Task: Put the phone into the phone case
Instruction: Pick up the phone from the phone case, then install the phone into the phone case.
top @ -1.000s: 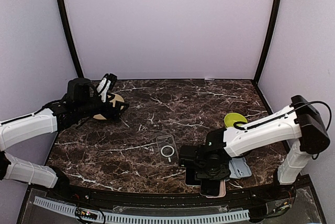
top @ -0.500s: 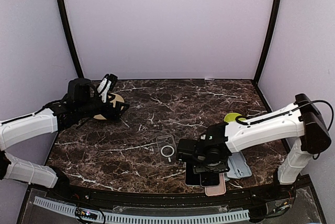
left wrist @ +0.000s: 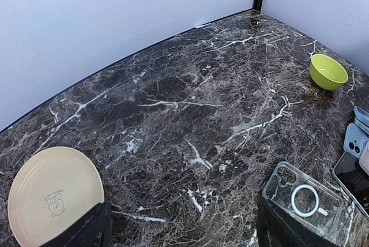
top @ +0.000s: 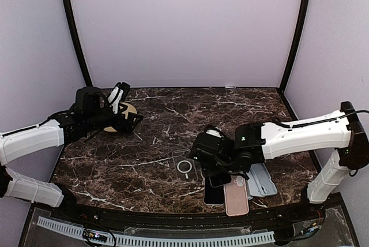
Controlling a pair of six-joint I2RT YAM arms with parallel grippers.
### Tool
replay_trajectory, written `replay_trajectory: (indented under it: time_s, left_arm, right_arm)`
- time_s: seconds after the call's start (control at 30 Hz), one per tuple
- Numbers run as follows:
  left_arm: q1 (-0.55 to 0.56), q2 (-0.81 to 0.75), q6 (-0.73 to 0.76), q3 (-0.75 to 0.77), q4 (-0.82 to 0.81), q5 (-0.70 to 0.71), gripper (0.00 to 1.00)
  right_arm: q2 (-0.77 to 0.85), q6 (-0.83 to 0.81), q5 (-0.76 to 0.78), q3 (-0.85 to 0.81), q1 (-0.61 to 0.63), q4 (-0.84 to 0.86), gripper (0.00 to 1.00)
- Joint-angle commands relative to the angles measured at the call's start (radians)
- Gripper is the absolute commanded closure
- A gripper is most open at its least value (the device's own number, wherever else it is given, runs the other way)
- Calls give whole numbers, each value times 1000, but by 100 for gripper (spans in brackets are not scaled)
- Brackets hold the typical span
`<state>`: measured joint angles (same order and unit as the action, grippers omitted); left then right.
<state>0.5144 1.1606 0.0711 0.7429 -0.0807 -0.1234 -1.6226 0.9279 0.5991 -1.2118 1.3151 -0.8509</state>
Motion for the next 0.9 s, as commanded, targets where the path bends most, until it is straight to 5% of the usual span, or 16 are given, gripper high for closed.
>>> replay_trajectory:
  time_s: [0.0, 0.23, 0.53, 0.73, 0.87]
  left_arm:
    - [5, 5, 1, -16, -22, -15, 11]
    - [7, 5, 4, -22, -34, -27, 12]
    - [9, 2, 13, -31, -48, -44, 12]
    - [11, 7, 18, -34, -52, -53, 12]
    - [12, 10, 19, -36, -53, -53, 12]
  right_arm:
    - [20, -180, 59, -55, 2, 177, 50]
    - [88, -191, -64, -99, -65, 427, 52]
    - [293, -297, -295, 69, -139, 826, 59]
    - [396, -528, -474, 180, -135, 999, 60]
    - [427, -595, -402, 184, -133, 984, 61]
